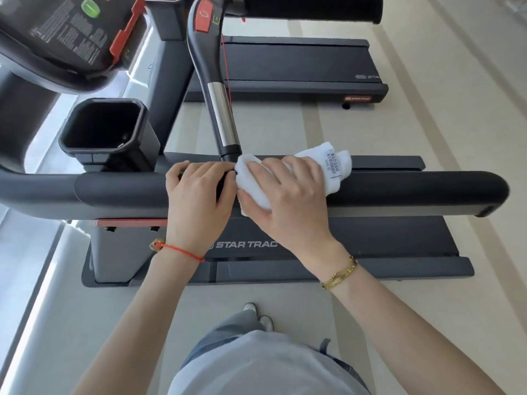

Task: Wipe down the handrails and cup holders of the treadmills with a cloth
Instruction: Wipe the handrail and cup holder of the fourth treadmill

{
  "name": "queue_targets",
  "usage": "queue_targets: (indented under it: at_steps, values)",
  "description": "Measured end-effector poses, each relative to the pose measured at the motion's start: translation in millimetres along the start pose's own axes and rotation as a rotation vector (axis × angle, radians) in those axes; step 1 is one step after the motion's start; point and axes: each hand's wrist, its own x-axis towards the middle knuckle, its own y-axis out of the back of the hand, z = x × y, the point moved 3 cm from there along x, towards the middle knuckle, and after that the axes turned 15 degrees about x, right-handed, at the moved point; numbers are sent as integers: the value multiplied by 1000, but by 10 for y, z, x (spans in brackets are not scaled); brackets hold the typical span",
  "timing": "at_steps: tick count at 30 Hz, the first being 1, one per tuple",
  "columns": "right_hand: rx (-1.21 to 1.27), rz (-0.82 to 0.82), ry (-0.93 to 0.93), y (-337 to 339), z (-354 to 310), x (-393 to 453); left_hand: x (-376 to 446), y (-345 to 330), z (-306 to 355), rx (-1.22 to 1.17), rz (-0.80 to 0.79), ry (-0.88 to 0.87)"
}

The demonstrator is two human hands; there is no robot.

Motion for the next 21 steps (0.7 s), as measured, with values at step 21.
queue_targets:
  at_steps: [21]
  values:
    - [-61, 113, -31, 591, 844, -259, 168, -150, 709, -172, -148, -236]
